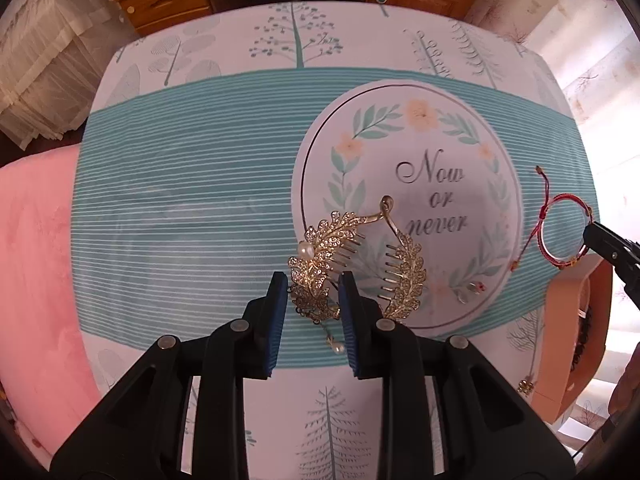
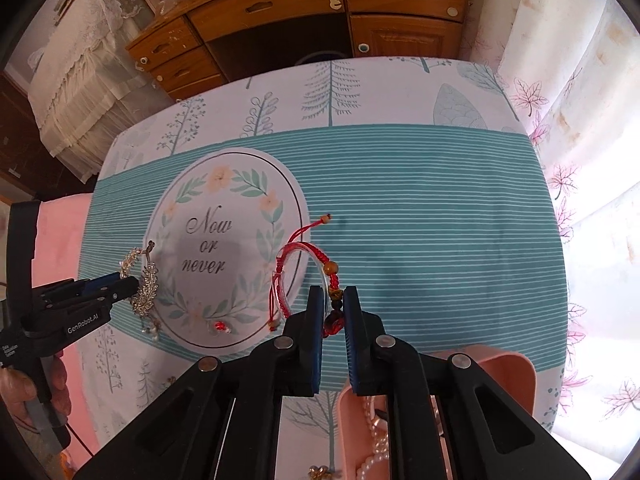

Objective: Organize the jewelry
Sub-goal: 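Carry the red bracelet and gold hair clip over the peach tray with both grippers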

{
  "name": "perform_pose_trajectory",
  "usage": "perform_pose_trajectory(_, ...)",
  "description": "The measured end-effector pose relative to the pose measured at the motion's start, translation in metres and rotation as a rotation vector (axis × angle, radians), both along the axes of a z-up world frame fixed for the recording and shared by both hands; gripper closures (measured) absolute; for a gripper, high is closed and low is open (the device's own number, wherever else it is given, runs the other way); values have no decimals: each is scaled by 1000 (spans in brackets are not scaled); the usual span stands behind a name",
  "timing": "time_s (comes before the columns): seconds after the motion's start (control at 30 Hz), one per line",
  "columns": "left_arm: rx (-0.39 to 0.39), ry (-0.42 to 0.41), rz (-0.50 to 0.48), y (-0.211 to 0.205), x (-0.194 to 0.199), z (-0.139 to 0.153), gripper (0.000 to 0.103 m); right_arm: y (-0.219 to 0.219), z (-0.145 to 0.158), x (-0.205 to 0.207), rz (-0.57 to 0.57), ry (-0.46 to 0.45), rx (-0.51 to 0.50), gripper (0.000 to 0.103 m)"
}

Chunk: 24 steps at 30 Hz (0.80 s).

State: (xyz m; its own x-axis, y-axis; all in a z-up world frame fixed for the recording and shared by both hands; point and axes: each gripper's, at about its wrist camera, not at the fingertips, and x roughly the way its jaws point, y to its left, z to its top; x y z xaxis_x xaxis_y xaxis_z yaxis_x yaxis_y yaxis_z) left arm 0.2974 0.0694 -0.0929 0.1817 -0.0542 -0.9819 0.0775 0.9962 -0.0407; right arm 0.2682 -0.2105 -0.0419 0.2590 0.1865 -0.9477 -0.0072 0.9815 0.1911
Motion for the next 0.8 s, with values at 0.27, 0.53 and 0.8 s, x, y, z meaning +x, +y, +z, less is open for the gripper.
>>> perform_pose_trajectory(0.27,-24,-89,-85,-24,-35,62,80,-14,49,-36,8,-70,34,93)
perform_pose_trajectory(0.53,-79,-167,-227,-99,-85,128,80,-58,94,-107,-11,-138,45,93)
perform_pose_trajectory(0.8,-137,-157,-367,-194,-120,138,80,-111,83,-174,-67,-109,38,93)
